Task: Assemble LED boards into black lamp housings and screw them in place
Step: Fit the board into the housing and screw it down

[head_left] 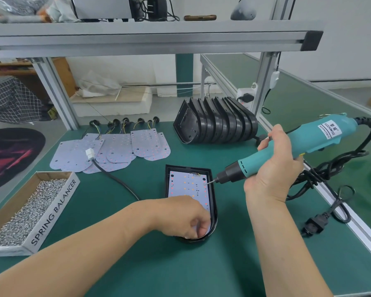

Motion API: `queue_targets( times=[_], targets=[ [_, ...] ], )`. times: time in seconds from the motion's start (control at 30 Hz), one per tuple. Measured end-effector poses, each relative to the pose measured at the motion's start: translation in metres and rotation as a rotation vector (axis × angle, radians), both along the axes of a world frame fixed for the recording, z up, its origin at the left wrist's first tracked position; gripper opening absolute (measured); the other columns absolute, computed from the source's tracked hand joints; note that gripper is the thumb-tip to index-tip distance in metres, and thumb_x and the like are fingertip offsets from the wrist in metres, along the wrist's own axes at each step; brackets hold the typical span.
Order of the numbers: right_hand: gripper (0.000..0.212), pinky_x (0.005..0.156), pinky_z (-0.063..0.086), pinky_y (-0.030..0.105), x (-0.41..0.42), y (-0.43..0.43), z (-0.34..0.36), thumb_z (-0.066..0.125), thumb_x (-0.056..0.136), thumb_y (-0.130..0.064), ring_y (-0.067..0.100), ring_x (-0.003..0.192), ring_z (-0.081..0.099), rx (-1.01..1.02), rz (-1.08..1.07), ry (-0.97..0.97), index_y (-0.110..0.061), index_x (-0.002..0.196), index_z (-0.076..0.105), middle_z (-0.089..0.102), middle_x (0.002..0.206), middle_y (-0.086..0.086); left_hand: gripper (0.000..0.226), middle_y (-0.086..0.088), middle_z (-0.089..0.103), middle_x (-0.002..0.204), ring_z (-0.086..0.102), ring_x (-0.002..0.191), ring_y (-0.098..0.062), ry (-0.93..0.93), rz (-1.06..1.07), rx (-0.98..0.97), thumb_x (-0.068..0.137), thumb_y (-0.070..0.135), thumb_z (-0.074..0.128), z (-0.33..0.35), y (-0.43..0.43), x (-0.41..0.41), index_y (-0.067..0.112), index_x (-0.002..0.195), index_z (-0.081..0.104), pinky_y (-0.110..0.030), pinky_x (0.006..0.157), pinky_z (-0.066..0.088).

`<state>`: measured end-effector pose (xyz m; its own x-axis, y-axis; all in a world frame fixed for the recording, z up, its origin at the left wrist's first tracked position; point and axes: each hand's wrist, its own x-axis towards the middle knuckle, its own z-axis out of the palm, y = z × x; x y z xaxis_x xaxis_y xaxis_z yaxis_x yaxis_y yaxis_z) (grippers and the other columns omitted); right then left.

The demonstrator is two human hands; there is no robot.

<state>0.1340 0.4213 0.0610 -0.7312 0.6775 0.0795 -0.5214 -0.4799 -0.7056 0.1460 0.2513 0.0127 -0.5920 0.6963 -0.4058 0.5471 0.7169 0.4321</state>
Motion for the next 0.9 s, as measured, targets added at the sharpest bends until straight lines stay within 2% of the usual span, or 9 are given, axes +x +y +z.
queue_targets(
  times=[0.17,0.23,0.33,0.37,0.43,0.53,0.6,0.73,0.9],
  targets=[
    [0.019,0.053,0.046,0.018,0.000,0.002,-0.002,0.072,0.086,-0.015,0.007,0.052,0.051,-0.042,-0.005,-0.003,-0.019,0.085,0.053,0.056,0.055,-0.013,0.016,0.020,0.054,0.064,0.050,0.064,0.009,0.044,0.015,0.030,0.090,0.019,0.059,-0.004,-0.003,0.002,0.034,0.084,0.060,-0.021,0.062,0.036],
    [0.019,0.052,0.046,0.018,0.000,0.002,-0.002,0.072,0.086,-0.015,0.006,0.051,0.051,-0.053,-0.005,-0.001,-0.019,0.086,0.053,0.057,0.055,-0.014,0.011,0.023,0.055,0.064,0.050,0.063,0.008,0.052,0.012,0.043,0.091,0.021,0.057,-0.005,-0.003,0.001,0.032,0.086,0.058,-0.022,0.063,0.038],
    [0.019,0.053,0.046,0.017,0.000,0.002,-0.001,0.073,0.086,-0.016,0.006,0.052,0.052,-0.060,-0.005,0.003,-0.019,0.087,0.054,0.057,0.055,-0.014,0.007,0.017,0.055,0.068,0.048,0.060,0.005,0.028,0.103,0.111,0.094,0.019,0.054,-0.005,-0.005,-0.003,0.023,0.092,0.059,-0.020,0.062,0.040],
    [0.019,0.054,0.046,0.017,0.001,0.001,0.000,0.073,0.086,-0.015,0.006,0.052,0.053,-0.064,-0.002,0.007,-0.018,0.087,0.054,0.058,0.056,-0.014,0.006,0.016,0.054,0.069,0.046,0.058,0.003,-0.027,0.184,0.174,0.095,0.018,0.054,-0.004,-0.006,-0.004,0.021,0.092,0.059,-0.018,0.060,0.038],
    [0.019,0.054,0.046,0.016,0.002,0.001,0.001,0.073,0.087,-0.014,0.005,0.052,0.053,-0.076,0.006,0.005,-0.018,0.086,0.054,0.057,0.056,-0.013,0.003,0.014,0.053,0.066,0.043,0.055,-0.003,-0.296,0.436,0.442,0.091,0.016,0.056,0.000,-0.012,-0.005,0.017,0.088,0.058,-0.016,0.053,0.035],
    [0.019,0.052,0.046,0.017,0.004,-0.001,0.002,0.073,0.086,-0.015,0.006,0.053,0.053,-0.107,0.040,-0.004,-0.015,0.086,0.055,0.058,0.058,-0.012,0.005,-0.007,0.060,0.073,0.049,0.053,-0.011,-0.749,0.705,0.956,0.080,0.009,0.059,0.004,-0.022,-0.004,0.009,0.083,0.055,-0.014,0.042,0.034],
    [0.020,0.052,0.046,0.018,0.005,-0.005,0.003,0.074,0.085,-0.017,0.007,0.054,0.053,-0.119,0.071,-0.015,-0.013,0.088,0.055,0.058,0.061,-0.011,0.013,-0.018,0.062,0.079,0.052,0.053,-0.014,-0.918,0.809,1.196,0.073,0.002,0.065,0.002,-0.025,-0.002,0.006,0.080,0.055,-0.015,0.039,0.040],
    [0.019,0.049,0.044,0.016,0.005,-0.017,0.006,0.072,0.088,-0.014,0.006,0.051,0.051,-0.101,0.088,-0.028,-0.015,0.080,0.054,0.057,0.055,-0.013,0.018,-0.019,0.058,0.075,0.047,0.048,-0.014,-1.034,0.978,1.458,0.054,-0.002,0.065,-0.003,-0.018,0.007,0.003,0.067,0.053,-0.014,0.032,0.033],
    [0.019,0.050,0.044,0.016,0.007,-0.025,0.007,0.071,0.087,-0.014,0.005,0.050,0.052,-0.090,0.103,-0.010,-0.017,0.080,0.054,0.057,0.055,-0.013,0.015,-0.016,0.056,0.072,0.044,0.044,-0.011,-1.038,1.150,1.536,0.060,-0.008,0.057,-0.005,-0.012,0.016,0.006,0.064,0.052,-0.012,0.029,0.026]
  ],
)
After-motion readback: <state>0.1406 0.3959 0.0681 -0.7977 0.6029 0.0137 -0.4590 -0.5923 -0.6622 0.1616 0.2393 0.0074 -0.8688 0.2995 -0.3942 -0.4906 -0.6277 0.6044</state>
